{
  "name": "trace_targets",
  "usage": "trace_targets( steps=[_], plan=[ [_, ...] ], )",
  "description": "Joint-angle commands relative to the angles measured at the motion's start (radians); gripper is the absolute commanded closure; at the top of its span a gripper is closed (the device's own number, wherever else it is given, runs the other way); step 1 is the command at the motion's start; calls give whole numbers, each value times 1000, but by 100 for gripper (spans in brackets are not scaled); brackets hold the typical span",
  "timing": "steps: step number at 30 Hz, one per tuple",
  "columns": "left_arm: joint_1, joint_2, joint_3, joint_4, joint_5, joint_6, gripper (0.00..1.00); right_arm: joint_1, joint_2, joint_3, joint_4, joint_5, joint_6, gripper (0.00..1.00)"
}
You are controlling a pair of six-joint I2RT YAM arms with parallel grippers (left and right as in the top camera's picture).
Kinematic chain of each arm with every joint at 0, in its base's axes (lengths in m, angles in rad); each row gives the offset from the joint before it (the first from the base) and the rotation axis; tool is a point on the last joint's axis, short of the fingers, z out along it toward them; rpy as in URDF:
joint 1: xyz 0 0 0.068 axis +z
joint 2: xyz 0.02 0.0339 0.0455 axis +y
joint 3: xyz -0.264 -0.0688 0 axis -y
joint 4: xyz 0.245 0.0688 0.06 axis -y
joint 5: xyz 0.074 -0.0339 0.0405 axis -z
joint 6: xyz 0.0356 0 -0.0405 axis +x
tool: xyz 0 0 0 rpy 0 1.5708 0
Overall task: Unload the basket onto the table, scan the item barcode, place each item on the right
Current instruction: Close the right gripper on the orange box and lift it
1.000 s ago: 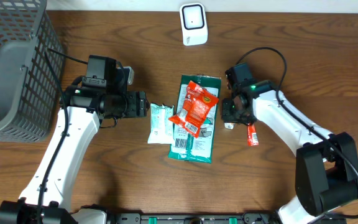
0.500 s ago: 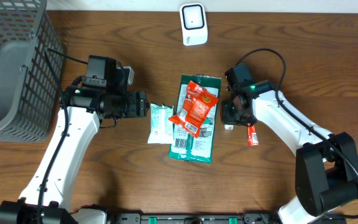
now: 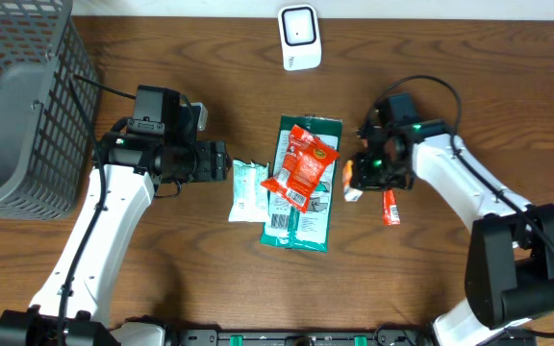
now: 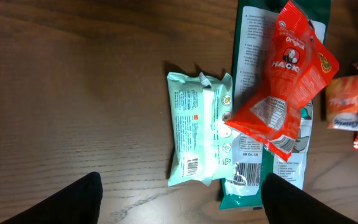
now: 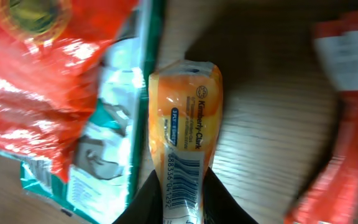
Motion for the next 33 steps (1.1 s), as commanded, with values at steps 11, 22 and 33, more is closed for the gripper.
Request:
trace_targets(
  steps=[11, 22, 33],
  plan=[
    [1, -9, 11, -4, -10, -6, 18, -23, 0, -92, 82, -55, -35, 88],
    [1, -9, 11, -4, -10, -6, 18, -46, -1, -106, 91, 128, -98, 58],
    [1, -9, 11, -4, -10, -6, 18, -65, -1, -98, 97, 241, -119, 44]
  ],
)
